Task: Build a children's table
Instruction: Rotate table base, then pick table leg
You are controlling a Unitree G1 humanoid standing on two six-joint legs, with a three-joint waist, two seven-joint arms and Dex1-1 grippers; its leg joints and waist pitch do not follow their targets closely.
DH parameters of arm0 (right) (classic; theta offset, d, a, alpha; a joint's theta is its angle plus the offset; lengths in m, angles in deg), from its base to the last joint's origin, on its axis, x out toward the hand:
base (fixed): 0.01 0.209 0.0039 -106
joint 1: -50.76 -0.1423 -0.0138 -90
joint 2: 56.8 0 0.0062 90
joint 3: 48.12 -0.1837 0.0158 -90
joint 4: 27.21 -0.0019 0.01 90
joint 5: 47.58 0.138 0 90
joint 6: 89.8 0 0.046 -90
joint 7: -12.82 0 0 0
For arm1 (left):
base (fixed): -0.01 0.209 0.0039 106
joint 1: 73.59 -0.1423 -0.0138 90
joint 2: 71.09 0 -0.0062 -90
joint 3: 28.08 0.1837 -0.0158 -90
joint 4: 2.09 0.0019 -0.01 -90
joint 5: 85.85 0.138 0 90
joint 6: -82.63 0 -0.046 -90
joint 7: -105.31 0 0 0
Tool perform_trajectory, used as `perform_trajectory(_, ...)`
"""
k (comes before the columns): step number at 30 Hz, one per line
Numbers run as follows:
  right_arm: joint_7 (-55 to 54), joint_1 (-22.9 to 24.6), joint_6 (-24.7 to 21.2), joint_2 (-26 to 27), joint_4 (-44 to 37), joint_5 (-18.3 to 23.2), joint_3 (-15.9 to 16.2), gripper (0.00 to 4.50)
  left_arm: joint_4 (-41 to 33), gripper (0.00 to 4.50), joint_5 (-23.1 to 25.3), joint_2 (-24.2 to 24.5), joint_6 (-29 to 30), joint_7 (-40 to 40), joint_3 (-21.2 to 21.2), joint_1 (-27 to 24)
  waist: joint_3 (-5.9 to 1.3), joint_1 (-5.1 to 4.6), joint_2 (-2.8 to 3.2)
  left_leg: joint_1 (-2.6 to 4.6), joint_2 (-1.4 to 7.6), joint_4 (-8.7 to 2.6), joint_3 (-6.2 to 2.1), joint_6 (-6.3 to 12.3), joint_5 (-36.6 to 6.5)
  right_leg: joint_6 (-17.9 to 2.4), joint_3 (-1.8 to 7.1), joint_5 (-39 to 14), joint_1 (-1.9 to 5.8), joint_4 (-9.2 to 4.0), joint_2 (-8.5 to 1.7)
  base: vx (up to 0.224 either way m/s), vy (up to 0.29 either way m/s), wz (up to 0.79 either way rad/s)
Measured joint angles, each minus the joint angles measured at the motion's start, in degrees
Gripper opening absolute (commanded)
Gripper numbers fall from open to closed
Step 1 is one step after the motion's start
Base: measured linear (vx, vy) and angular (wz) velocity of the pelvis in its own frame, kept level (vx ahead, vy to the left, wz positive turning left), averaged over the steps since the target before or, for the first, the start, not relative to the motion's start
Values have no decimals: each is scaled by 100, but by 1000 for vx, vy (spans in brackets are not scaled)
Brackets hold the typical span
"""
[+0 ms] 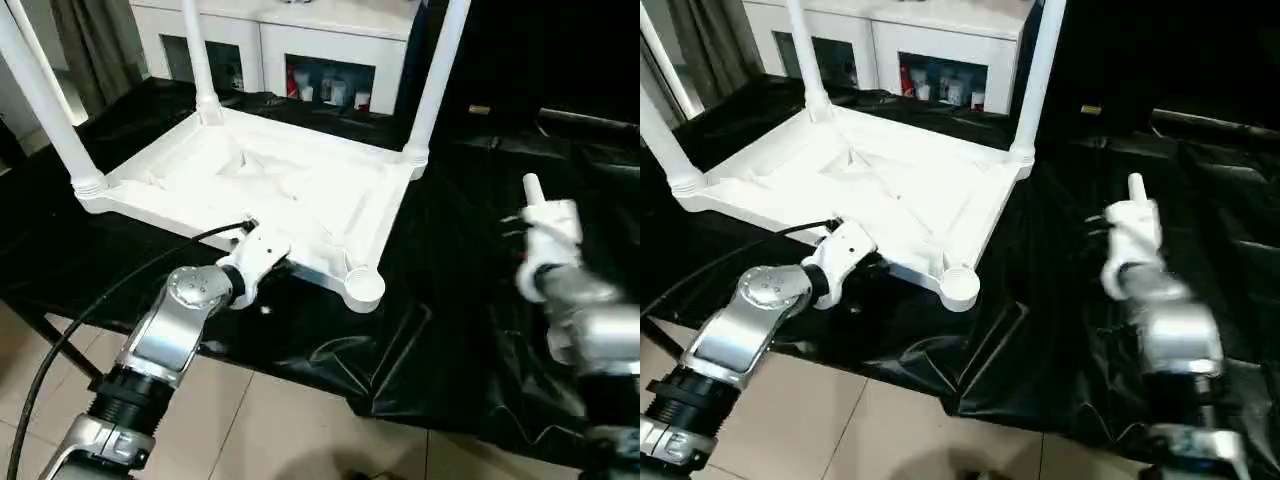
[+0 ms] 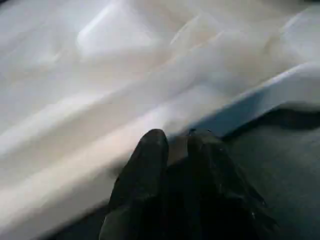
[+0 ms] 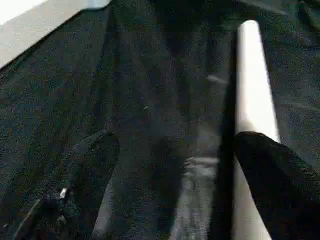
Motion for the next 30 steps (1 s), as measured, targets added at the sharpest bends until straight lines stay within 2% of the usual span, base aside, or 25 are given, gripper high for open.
perform_trajectory(3, 56, -129, -208, -184, -37, 1, -18, 449, -178, 104, -322, -156, -285, -223, -77, -63, -2, -9, 1, 1, 0, 1, 1, 1, 0, 0, 1, 0, 0, 1, -1, 0, 0, 0)
perform_trajectory(7, 128, -498, -516, -610, 544, 3, -173, 449, -351, 104, -548, -151, -263, -457, -94, -200, -2, -10, 1, 2, 0, 4, 3, 13, 8, 0, 0, 0, 0, 4, 0, 0, 0, 0)
perform_trajectory(11, 482, -732, -777, -896, 1271, 79, -187, 449, -505, 104, -764, -148, -191, -730, -85, -220, -3, -18, -1, 1, 1, 7, 3, 15, 8, 0, -1, 0, 0, 4, 0, 0, 0, 0)
perform_trajectory(15, 733, -1137, -821, -1032, 2436, 89, -44, 449, -873, 104, -1046, -20, -101, -1216, 63, -227, -2, -21, -1, -1, 2, 9, 5, 15, 8, -1, 0, 0, -5, 10, -1, 0, 0, 0)
perform_trajectory(20, 886, -1495, -778, -1169, 3297, 33, 5, 449, -1064, 104, -1183, 57, -11, -1459, 138, -234, -2, -13, -11, -2, 2, 13, 6, 16, 9, -1, 0, 0, -4, 12, -2, 0, 0, 0)
perform_trajectory(23, 1076, -1600, -797, -1184, 3845, -37, 165, 449, -1220, 104, -1205, 133, 118, -1585, 149, -242, -4, -6, -24, -5, 3, 14, 6, 16, 9, -2, -1, 1, -5, 14, -2, 0, 0, 0)
perform_trajectory(30, 1144, -1852, -740, -1190, 4414, -42, 232, 377, -1662, 104, -1524, 348, 417, -1901, 194, -278, -2, -7, -35, -6, 5, 22, 7, 16, 9, -3, -1, 1, -6, 24, -5, 0, 0, 0)
